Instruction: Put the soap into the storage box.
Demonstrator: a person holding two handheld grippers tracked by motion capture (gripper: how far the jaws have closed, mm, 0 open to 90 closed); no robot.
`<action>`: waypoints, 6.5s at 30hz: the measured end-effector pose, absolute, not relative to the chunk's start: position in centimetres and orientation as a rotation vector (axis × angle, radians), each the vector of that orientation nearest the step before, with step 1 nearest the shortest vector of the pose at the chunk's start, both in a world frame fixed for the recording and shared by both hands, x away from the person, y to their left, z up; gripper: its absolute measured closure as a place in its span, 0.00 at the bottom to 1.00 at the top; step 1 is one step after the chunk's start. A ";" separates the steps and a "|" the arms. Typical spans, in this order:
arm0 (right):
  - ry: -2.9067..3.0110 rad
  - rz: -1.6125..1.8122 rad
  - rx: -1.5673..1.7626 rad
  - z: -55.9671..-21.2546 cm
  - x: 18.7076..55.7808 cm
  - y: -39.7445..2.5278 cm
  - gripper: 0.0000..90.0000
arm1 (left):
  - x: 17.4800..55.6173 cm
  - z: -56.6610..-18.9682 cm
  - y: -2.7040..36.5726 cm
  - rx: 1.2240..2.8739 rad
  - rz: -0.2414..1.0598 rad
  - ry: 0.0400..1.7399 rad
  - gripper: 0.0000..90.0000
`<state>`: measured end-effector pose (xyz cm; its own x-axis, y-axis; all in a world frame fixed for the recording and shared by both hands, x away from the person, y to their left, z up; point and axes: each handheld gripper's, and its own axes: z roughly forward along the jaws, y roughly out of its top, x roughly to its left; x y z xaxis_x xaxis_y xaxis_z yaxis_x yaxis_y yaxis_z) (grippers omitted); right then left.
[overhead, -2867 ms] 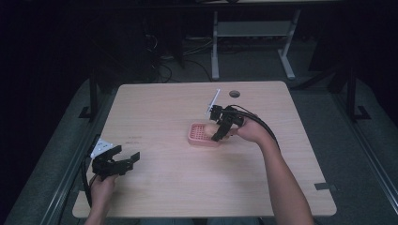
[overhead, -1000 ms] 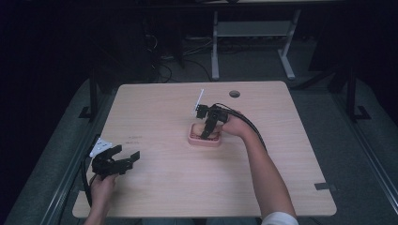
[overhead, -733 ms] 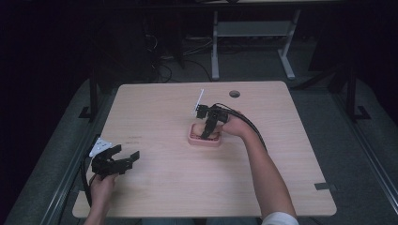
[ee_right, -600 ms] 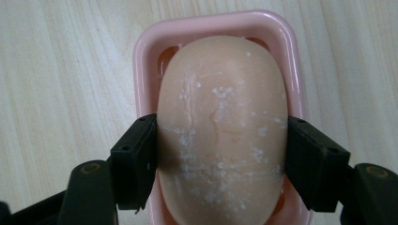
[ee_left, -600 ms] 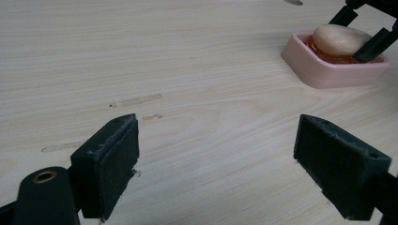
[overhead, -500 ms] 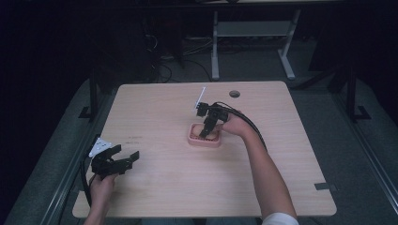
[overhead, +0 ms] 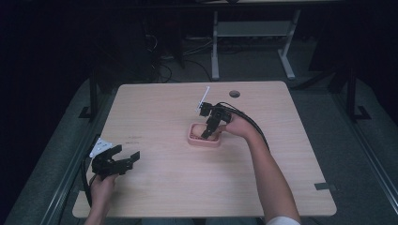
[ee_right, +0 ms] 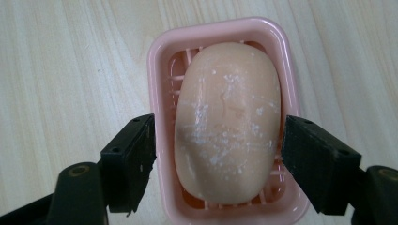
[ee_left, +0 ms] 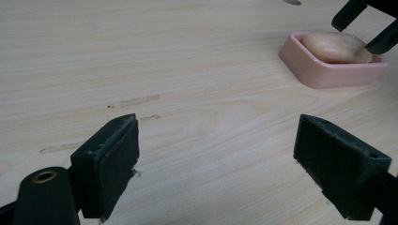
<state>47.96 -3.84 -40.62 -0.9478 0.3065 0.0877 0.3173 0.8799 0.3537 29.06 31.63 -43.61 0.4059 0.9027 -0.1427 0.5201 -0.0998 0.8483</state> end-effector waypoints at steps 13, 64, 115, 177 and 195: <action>-2.999 -0.591 -0.553 -40.3 47.5 -5.4 0.27 | 29.1 -43.7 31.6 1.751 0.529 1.243 0.16; -2.981 -0.679 -0.665 -40.0 44.0 -11.2 0.26 | 29.1 -43.8 31.5 1.769 0.541 1.233 0.16; -2.944 -0.792 -0.792 -42.1 39.5 -17.7 0.25 | 29.0 -43.9 31.0 1.787 0.539 1.216 0.16; -2.902 -0.921 -0.941 -44.7 32.2 -23.0 0.26 | 29.1 -44.0 30.2 1.838 0.538 1.178 0.16; -2.872 -0.982 -1.017 -45.4 29.7 -24.4 0.26 | 29.3 -44.0 29.8 1.858 0.537 1.164 0.16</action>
